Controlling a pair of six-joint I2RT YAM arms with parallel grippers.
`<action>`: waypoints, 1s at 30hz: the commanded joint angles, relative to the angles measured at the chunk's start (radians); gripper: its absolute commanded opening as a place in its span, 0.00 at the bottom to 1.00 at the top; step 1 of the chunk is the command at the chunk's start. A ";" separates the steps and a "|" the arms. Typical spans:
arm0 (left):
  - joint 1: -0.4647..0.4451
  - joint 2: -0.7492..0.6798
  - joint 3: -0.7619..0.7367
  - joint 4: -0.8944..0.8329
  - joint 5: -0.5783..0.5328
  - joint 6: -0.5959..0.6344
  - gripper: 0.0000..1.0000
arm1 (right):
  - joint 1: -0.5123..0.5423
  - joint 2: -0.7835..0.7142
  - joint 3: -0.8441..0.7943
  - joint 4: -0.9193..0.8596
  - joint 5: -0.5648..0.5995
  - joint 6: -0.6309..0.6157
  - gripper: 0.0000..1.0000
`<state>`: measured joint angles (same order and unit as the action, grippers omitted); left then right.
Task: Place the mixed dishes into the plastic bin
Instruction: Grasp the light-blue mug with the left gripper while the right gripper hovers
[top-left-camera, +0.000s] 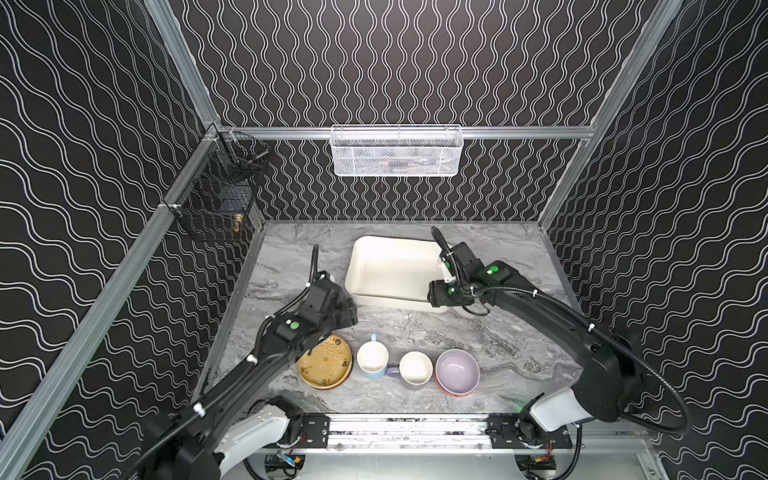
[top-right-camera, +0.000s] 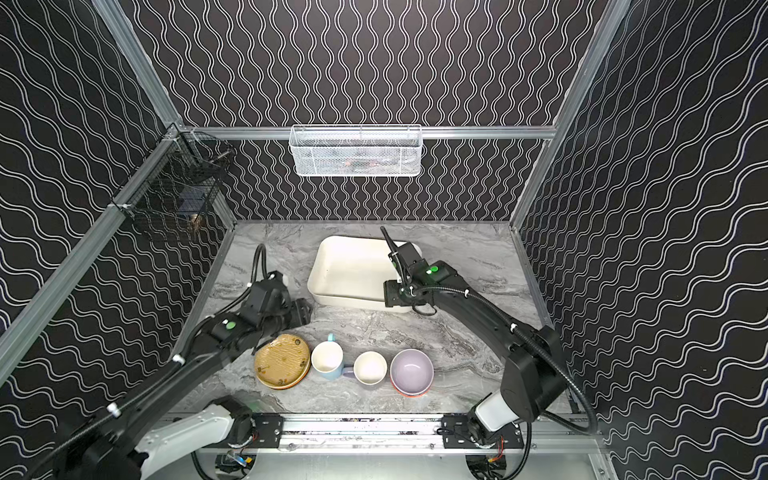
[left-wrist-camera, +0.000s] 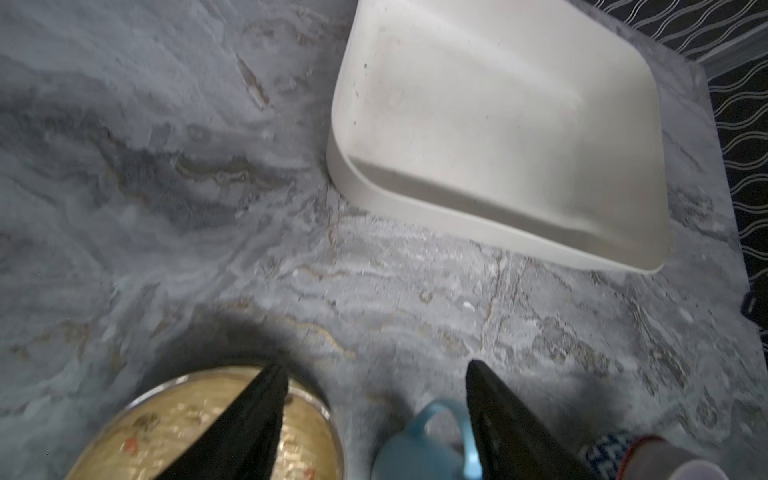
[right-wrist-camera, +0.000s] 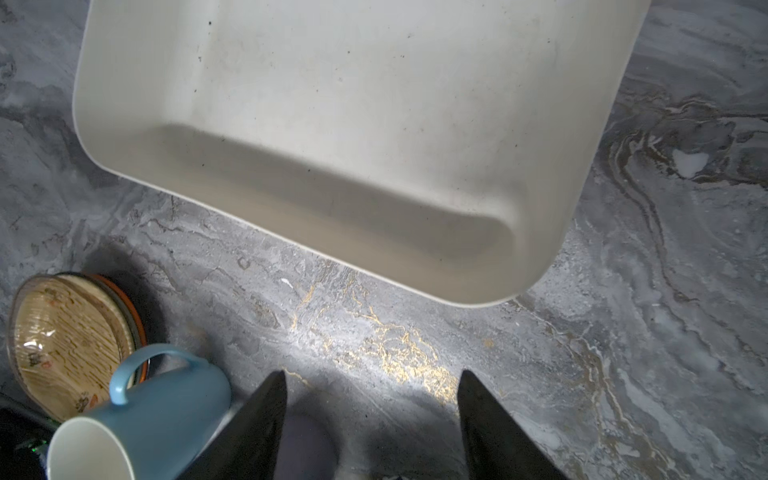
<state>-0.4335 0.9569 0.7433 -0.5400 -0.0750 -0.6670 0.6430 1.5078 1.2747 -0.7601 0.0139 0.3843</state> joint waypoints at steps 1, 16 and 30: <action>-0.009 -0.062 -0.036 -0.089 0.118 -0.028 0.69 | 0.018 -0.030 -0.017 -0.011 0.033 0.028 0.67; -0.202 0.023 -0.014 -0.143 0.101 -0.057 0.60 | 0.029 -0.102 -0.093 0.020 0.060 0.031 0.68; -0.337 0.189 0.002 -0.135 0.033 -0.099 0.19 | 0.026 -0.174 -0.153 0.035 0.077 0.017 0.68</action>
<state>-0.7666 1.1320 0.7403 -0.6800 -0.0376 -0.7376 0.6685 1.3460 1.1259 -0.7399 0.0742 0.4068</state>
